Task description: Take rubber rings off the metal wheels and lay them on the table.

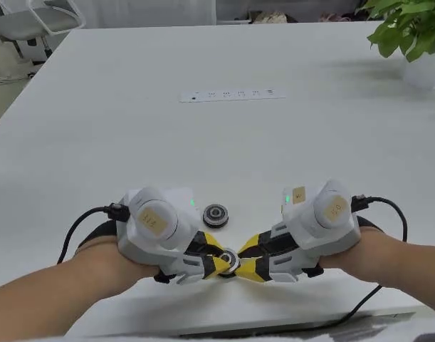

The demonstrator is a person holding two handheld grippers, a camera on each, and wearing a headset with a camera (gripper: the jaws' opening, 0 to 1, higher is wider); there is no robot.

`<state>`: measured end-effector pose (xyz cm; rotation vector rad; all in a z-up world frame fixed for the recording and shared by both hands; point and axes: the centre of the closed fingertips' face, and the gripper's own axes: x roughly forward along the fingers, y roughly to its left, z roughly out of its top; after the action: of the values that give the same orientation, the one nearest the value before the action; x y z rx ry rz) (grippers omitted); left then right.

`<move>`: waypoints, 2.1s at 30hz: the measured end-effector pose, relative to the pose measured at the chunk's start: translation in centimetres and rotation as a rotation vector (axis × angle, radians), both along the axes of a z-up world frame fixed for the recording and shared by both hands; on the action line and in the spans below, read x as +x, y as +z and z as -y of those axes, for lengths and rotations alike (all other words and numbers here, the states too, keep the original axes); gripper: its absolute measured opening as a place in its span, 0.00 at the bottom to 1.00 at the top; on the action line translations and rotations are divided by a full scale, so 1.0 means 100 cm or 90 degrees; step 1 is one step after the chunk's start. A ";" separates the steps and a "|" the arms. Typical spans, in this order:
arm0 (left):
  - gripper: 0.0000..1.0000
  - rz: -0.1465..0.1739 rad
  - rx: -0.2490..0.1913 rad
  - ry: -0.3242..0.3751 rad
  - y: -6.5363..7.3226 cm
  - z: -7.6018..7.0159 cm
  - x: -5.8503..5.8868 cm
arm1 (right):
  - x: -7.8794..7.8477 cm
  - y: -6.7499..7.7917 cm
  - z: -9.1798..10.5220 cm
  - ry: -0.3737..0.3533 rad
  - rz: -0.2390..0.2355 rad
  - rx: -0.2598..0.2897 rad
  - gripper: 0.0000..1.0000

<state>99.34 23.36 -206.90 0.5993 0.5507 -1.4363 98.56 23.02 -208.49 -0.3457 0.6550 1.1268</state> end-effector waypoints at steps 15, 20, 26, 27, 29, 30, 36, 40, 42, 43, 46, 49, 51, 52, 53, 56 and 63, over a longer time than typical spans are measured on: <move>0.08 0.001 0.000 0.001 0.000 0.000 0.001 | 0.003 -0.003 0.007 -0.018 -0.011 -0.008 0.00; 0.08 0.001 -0.001 0.001 0.000 0.000 0.001 | 0.005 0.001 0.008 -0.011 0.002 0.004 0.11; 0.08 0.001 -0.002 0.001 0.000 0.000 0.001 | 0.003 0.007 -0.004 0.015 0.025 0.019 0.26; 0.08 0.001 -0.002 0.001 0.000 0.000 0.001 | 0.004 0.006 -0.005 0.017 0.030 0.017 0.28; 0.08 0.001 -0.002 0.002 0.000 0.000 0.001 | 0.004 0.004 -0.008 0.019 0.032 0.013 0.30; 0.08 0.001 -0.002 0.002 0.000 0.000 0.000 | 0.004 0.002 -0.009 0.021 0.034 0.010 0.30; 0.08 0.001 -0.001 0.002 0.000 0.000 0.000 | 0.008 0.000 -0.010 0.015 0.031 0.010 0.27; 0.08 0.002 -0.001 0.002 0.000 0.000 0.000 | 0.004 0.000 -0.010 0.011 0.023 0.014 0.24; 0.08 0.002 -0.002 0.002 0.001 0.001 0.000 | 0.004 0.000 -0.009 0.010 0.017 0.014 0.24; 0.08 0.002 -0.001 0.002 0.001 0.001 0.000 | 0.003 0.000 -0.009 0.010 0.016 0.014 0.23; 0.08 0.002 -0.002 0.003 0.001 0.001 0.000 | 0.002 0.001 -0.007 0.009 0.012 0.015 0.22; 0.08 0.002 -0.002 0.003 0.001 0.001 0.000 | 0.001 0.001 -0.006 0.008 0.008 0.017 0.21; 0.08 0.002 -0.002 0.003 0.001 0.001 0.000 | 0.000 0.002 -0.005 0.007 0.005 0.017 0.20; 0.08 0.002 -0.002 0.003 0.001 0.001 0.000 | 0.000 0.002 -0.005 0.006 0.003 0.018 0.20; 0.08 0.002 -0.002 0.003 0.001 0.001 0.000 | 0.000 0.002 -0.005 0.005 0.001 0.019 0.19; 0.08 0.002 -0.002 0.003 0.001 0.000 0.000 | 0.000 0.001 -0.003 0.002 -0.005 0.021 0.18; 0.08 0.002 -0.002 0.003 0.000 0.000 0.000 | 0.000 0.001 -0.003 0.003 -0.007 0.017 0.17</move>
<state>99.33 23.33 -206.86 0.5974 0.5479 -1.4313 98.52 23.28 -208.43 -0.3183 0.6486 1.1421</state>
